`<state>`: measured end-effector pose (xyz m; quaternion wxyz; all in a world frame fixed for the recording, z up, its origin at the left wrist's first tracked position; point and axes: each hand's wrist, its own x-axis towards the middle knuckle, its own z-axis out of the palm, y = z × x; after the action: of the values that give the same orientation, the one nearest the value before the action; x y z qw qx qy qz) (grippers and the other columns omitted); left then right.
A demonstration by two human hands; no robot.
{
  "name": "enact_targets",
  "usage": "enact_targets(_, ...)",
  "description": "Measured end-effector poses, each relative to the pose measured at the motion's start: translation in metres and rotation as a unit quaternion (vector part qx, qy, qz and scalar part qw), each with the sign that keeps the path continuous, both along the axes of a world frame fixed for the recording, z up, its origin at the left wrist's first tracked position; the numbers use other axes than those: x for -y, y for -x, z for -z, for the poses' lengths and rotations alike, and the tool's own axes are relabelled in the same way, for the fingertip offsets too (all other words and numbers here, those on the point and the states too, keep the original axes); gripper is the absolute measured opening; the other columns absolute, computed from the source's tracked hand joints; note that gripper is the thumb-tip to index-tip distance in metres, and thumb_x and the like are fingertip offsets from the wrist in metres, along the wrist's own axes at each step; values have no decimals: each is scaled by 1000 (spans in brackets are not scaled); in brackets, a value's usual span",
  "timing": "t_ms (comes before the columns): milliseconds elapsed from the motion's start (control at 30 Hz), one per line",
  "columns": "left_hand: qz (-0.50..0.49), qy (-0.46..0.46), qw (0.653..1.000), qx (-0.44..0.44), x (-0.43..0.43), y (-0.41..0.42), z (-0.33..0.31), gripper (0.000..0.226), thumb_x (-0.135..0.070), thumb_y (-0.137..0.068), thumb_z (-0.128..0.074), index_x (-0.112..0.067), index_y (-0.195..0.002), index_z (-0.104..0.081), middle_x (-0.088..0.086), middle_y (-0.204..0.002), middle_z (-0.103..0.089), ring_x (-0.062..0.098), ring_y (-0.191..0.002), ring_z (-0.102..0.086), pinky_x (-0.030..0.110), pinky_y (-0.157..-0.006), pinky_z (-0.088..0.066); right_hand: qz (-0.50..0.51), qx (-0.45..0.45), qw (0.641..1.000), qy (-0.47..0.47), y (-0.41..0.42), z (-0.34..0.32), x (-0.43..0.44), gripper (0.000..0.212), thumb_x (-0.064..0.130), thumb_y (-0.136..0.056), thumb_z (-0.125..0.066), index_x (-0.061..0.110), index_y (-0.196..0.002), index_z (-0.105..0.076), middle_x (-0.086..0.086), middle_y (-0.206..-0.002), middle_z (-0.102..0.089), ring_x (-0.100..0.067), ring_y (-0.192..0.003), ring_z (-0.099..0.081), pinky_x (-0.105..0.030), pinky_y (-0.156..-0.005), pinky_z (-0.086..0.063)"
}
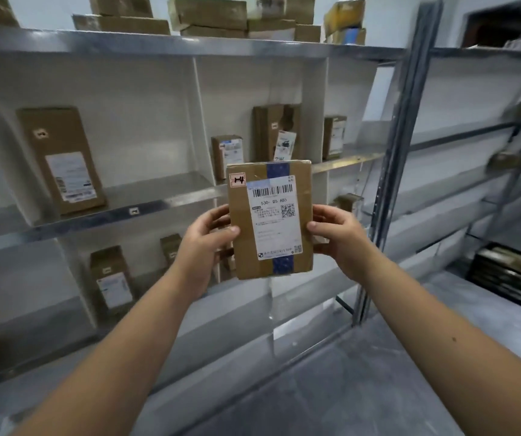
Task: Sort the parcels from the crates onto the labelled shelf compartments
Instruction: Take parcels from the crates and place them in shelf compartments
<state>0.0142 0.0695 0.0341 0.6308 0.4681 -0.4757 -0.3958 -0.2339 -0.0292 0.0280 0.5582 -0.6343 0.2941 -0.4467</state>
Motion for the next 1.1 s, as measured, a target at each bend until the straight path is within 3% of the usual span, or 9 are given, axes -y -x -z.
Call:
enact_targets(233, 62, -4, 997, -34, 98, 124, -4, 49, -10, -89, -70, -18, -137, -62, 3, -119, -76, 22, -105, -75, 34, -74, -61, 70, -13, 997, 2, 134, -7, 69, 36, 13, -94, -67, 11, -131, -67, -10, -119, -76, -35, -114, -70, -52, -93, -61)
enact_targets(400, 88, -12, 995, -45, 164, 191, 1, 57, -17, -79, -72, -20, -135, -63, 4, -125, -74, 24, -112, -73, 46, -90, -60, 107, -10, 994, -14, 204, -7, 115, 49, 25, -85, -71, 12, -131, -66, -6, -119, -76, -27, -112, -72, -44, -86, -60)
enact_targets(600, 113, -22, 993, -34, 249, 234, 10, 47, -12, -90, -69, -19, -137, -63, 5, -125, -75, 25, -114, -72, 48, -92, -59, 140, -13, 990, -11, 250, 1, 183, 48, 24, -83, -71, 12, -130, -68, -8, -120, -76, -30, -113, -72, -51, -92, -60)
enact_targets(867, 115, -24, 993, -24, 390, 274, 20, 34, -6, -99, -61, -16, -131, -68, 5, -118, -78, 24, -110, -74, 44, -93, -60, 175, -10, 985, -6, 284, 13, 316, 47, 23, -82, -68, 10, -127, -71, -9, -119, -76, -31, -110, -72, -42, -82, -60)
enact_targets(1100, 128, -14, 992, -19, 519, 289, 5, 42, -6, -98, -64, -14, -139, -62, 3, -120, -77, 24, -113, -74, 43, -92, -59, 172, 4, 985, -22, 299, 2, 449, 45, 18, -80, -64, 8, -123, -72, -4, -104, -77, -19, -89, -72, -44, -79, -58)
